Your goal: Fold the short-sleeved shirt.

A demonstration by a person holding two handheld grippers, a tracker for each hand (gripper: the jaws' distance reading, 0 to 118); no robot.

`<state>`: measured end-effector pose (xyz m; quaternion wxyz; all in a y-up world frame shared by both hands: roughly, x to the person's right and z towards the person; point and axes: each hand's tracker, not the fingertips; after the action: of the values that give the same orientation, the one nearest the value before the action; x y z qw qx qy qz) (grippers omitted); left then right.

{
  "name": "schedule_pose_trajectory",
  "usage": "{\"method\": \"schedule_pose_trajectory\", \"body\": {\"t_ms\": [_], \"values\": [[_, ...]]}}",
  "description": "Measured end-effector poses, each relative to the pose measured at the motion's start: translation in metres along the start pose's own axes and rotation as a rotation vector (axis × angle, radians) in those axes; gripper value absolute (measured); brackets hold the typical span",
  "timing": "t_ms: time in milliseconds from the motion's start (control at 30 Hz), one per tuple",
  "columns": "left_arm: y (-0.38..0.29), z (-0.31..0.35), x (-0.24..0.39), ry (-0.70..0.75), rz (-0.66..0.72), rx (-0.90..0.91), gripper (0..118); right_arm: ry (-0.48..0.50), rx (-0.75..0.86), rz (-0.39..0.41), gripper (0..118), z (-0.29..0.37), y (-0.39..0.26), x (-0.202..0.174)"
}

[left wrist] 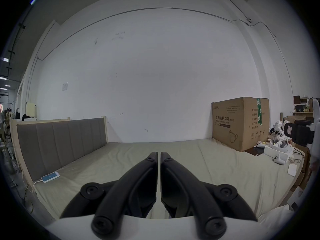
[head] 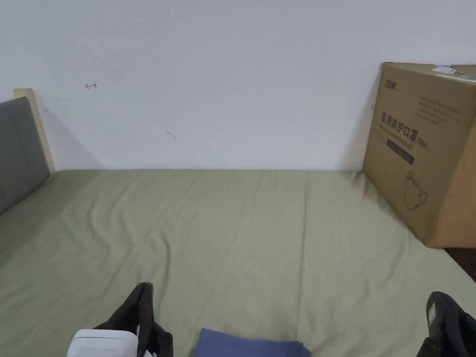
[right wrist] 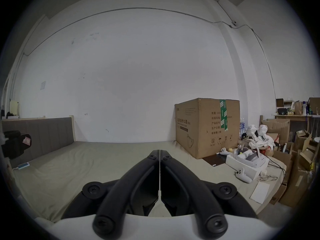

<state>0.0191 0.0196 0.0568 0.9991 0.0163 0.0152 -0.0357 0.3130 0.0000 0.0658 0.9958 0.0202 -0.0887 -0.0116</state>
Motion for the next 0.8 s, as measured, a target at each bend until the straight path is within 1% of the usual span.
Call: {"method": "schedule_pose_trajectory", "body": {"t_ms": [67,167,333,367,433,500,600,667,700,733,800], "values": [[-0.001,0.0,0.0,-0.003,0.008,-0.006,6,-0.004,0.004,-0.011,3,0.0,0.0,0.001],[-0.003,-0.001,0.001,-0.002,0.005,-0.031,6,0.011,0.005,-0.004,3,0.001,0.001,0.001],[-0.007,-0.001,0.003,0.02,-0.057,-0.024,6,0.026,-0.002,0.014,3,-0.002,0.002,0.001],[-0.008,0.0,0.004,0.027,-0.074,-0.015,6,0.047,-0.01,0.009,3,-0.005,0.004,0.0],[-0.01,0.0,0.004,0.024,-0.099,-0.006,6,0.172,-0.058,0.007,3,-0.018,0.006,-0.001],[-0.014,0.0,0.003,0.027,-0.122,-0.002,6,0.339,-0.221,-0.002,3,-0.046,0.005,-0.006],[-0.022,-0.004,-0.001,0.037,-0.15,-0.008,6,0.511,-0.589,0.085,3,-0.099,-0.016,-0.026],[-0.029,-0.009,-0.003,0.045,-0.168,-0.015,6,0.545,-0.817,0.137,3,-0.129,-0.046,-0.042],[-0.032,-0.012,-0.006,0.043,-0.169,-0.022,6,0.556,-0.902,0.154,3,-0.143,-0.065,-0.05],[-0.036,-0.015,-0.008,0.043,-0.169,-0.029,6,0.551,-0.952,0.16,3,-0.153,-0.082,-0.056],[-0.043,-0.022,-0.011,0.047,-0.183,-0.038,6,0.544,-1.059,0.23,3,-0.171,-0.116,-0.071]]}}
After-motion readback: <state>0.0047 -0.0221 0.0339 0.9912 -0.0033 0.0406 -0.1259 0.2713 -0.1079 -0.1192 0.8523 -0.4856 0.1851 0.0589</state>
